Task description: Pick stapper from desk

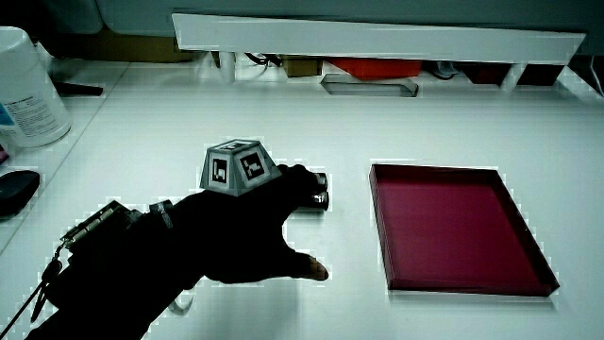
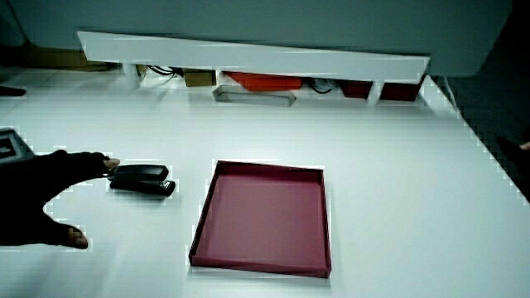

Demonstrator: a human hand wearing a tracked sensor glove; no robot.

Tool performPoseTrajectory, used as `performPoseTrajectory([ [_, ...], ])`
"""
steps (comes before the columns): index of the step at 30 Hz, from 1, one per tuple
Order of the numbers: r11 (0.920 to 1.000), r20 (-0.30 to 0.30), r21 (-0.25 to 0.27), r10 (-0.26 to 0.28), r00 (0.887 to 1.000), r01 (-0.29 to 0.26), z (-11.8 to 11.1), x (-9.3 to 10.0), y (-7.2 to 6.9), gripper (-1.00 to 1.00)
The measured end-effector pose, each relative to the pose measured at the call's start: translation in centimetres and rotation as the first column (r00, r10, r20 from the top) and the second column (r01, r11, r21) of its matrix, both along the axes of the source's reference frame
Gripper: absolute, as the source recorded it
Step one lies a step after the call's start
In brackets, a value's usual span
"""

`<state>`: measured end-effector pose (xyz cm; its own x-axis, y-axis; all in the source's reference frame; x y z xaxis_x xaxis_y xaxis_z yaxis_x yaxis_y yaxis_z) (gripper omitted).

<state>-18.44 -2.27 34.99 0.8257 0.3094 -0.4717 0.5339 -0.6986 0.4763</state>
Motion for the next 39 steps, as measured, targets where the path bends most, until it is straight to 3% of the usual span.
performPoseTrajectory([
  [2,0.9994,0.019,-0.023,-0.025,1.000,0.025,-0.3,0.0,-1.1,0.00],
  [3,0.9996,0.056,0.027,0.008,0.998,-0.009,-1.2,0.4,-1.5,0.00],
  [4,0.9988,0.065,-0.024,-0.041,0.997,0.043,-1.2,0.4,-1.9,0.00],
  [5,0.9926,0.077,-0.074,-0.090,0.993,0.096,-1.1,0.3,-2.3,0.00],
  [6,0.9861,-0.040,-0.116,-0.125,0.991,0.119,1.0,-0.5,-2.9,0.00],
  [7,0.9901,0.013,-0.092,-0.105,0.994,0.106,0.3,-0.1,-3.3,0.00],
  [8,0.9951,0.029,-0.036,-0.092,0.995,0.093,-0.1,0.2,-3.7,0.00],
  [9,0.9684,0.016,-0.159,-0.192,0.981,0.192,0.9,-0.2,-4.1,0.00],
  [11,0.9891,0.019,-0.077,-0.124,0.992,0.125,0.2,0.5,-4.9,0.00],
  [14,0.9624,0.030,-0.171,-0.209,0.977,0.211,1.7,0.4,-6.1,0.00],
  [15,0.9883,0.020,-0.084,-0.126,0.992,0.127,1.4,0.7,-6.6,0.00],
  [16,0.9900,0.030,-0.077,-0.116,0.993,0.118,1.9,0.7,-7.0,0.00],
  [17,0.9889,0.049,-0.083,-0.119,0.992,0.123,2.4,0.6,-7.4,0.00],
  [18,0.9905,0.009,-0.080,-0.111,0.994,0.112,3.3,0.4,-7.9,0.00],
  [19,0.9849,-0.002,-0.112,-0.133,0.991,0.132,4.0,0.2,-8.3,0.00],
  [21,0.9864,0.013,-0.102,-0.128,0.992,0.129,5.0,0.1,-8.8,0.00],
  [23,0.9783,0.025,-0.135,-0.155,0.988,0.157,6.1,0.0,-9.1,0.00],
  [24,0.9817,0.037,-0.122,-0.143,0.989,0.147,6.2,0.2,-9.3,0.00],
  [27,0.9782,0.049,-0.140,-0.147,0.988,0.153,7.4,0.2,-9.5,0.00],
  [28,0.9804,0.054,-0.133,-0.139,0.989,0.145,7.8,0.3,-9.6,0.00],
  [33,0.9837,0.127,-0.117,-0.122,0.984,0.137,8.6,0.9,-9.7,0.00],
  [39,0.9815,0.158,-0.128,-0.122,0.980,0.143,9.3,1.0,-9.6,0.00],
])
